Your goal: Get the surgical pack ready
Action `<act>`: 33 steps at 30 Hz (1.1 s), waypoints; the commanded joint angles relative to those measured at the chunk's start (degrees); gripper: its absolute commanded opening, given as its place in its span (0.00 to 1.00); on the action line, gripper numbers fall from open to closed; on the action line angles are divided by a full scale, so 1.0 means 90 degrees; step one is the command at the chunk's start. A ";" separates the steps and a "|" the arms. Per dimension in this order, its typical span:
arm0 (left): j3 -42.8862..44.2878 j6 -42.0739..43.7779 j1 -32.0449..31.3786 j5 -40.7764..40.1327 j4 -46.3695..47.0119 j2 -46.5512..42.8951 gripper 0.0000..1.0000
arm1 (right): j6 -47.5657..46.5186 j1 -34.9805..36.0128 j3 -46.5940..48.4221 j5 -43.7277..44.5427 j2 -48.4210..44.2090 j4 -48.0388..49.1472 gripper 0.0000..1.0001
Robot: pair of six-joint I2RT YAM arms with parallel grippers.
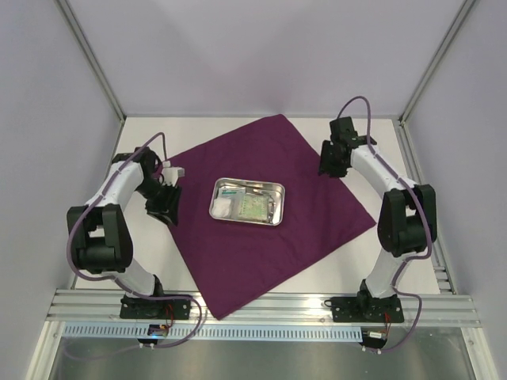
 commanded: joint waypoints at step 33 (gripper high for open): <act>-0.0416 -0.0133 0.0093 -0.0092 0.0711 -0.0938 0.49 | 0.2396 0.2404 -0.2196 -0.0676 -0.0805 0.1961 0.21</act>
